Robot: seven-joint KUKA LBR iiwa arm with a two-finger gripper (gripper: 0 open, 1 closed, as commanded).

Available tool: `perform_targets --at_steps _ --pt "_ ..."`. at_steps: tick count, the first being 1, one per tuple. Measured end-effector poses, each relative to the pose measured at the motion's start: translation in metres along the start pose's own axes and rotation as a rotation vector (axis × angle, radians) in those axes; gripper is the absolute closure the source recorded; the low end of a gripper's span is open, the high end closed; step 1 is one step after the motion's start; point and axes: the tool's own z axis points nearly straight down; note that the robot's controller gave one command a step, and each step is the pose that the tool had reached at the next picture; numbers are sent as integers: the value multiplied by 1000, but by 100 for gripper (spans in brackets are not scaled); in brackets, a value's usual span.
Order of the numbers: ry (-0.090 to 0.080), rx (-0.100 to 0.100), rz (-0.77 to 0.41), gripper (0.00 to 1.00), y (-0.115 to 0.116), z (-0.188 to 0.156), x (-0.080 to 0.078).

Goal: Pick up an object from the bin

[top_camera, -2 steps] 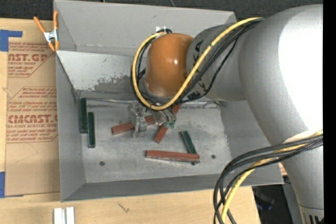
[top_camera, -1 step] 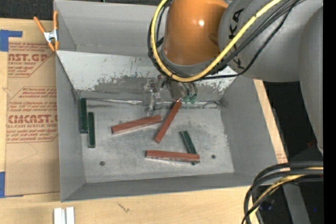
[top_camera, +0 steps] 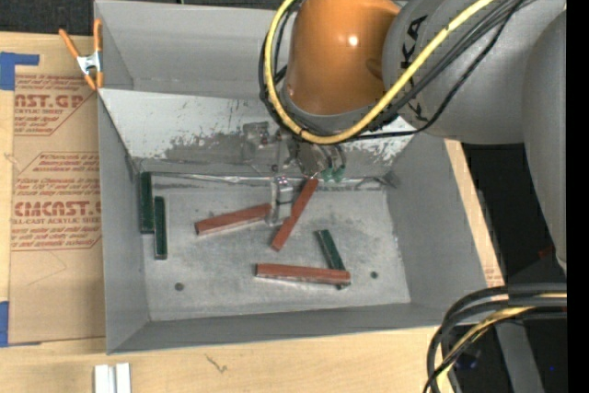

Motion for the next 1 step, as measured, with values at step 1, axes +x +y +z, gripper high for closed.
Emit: perform_targets --at_steps 1 --pt "0 0 0 0 0 0 0"
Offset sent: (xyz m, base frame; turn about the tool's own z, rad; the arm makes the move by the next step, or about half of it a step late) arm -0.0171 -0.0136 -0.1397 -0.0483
